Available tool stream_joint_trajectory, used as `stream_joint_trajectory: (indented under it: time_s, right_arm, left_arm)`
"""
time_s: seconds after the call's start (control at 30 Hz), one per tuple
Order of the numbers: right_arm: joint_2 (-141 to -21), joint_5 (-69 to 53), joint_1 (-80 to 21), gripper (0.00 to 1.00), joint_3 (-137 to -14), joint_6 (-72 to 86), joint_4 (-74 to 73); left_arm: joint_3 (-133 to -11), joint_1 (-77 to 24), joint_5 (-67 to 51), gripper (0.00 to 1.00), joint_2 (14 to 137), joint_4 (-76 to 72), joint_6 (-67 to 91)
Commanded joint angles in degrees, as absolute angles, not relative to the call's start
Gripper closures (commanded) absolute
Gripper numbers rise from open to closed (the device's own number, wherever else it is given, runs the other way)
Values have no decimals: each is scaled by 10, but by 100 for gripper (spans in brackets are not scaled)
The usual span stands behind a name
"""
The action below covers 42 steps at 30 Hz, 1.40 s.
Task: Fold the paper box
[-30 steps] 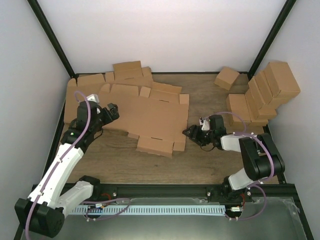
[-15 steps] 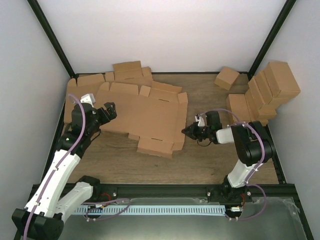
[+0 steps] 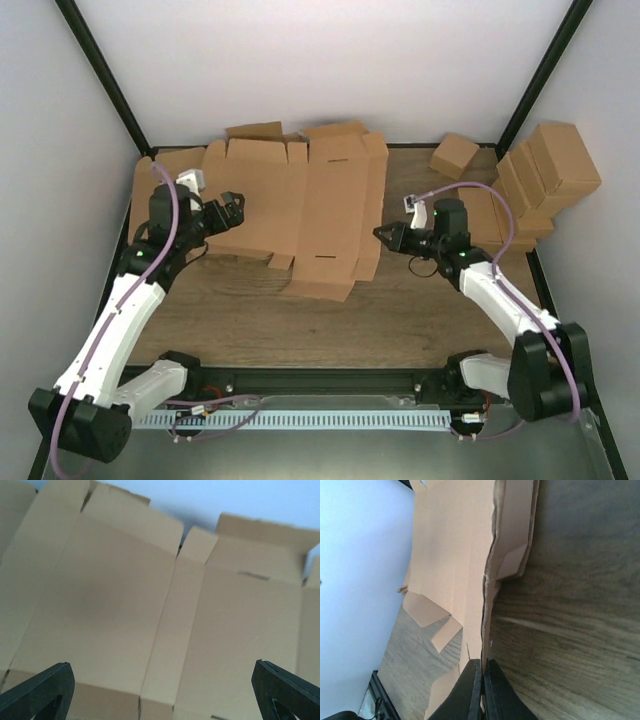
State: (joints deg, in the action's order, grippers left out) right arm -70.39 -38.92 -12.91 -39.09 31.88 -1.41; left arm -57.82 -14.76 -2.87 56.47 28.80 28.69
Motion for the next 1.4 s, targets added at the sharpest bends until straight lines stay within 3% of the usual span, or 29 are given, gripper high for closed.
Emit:
stream_joint_trajectory:
  time_s: [0.0,0.27,0.6,0.83,1.03,1.37]
  right_arm:
    - [-653,-328,-132,99,-442,263,-134]
    - [-620,-237,-132,99,-511,211,-250]
    - [-622,-224,-131,98,-532,210,-268]
    - [-627,-200,-131,99,-520,220,-271]
    - [-637,-220,-131,99,-513,222,-259]
    - [-652,-236,-132,99,-506,221,-255]
  left_arm:
    - [-578,-145,-73,0,602,277,272]
    - [-546,-144,-43,0,652,240,250]
    - [-506,-140,14,0,706,196,246]
    - [-508,-107,27,2,811,118,274]
    - [-544,-47,-60,31,922,23,247]
    - [-626,10,-262,31,1088,-66,224]
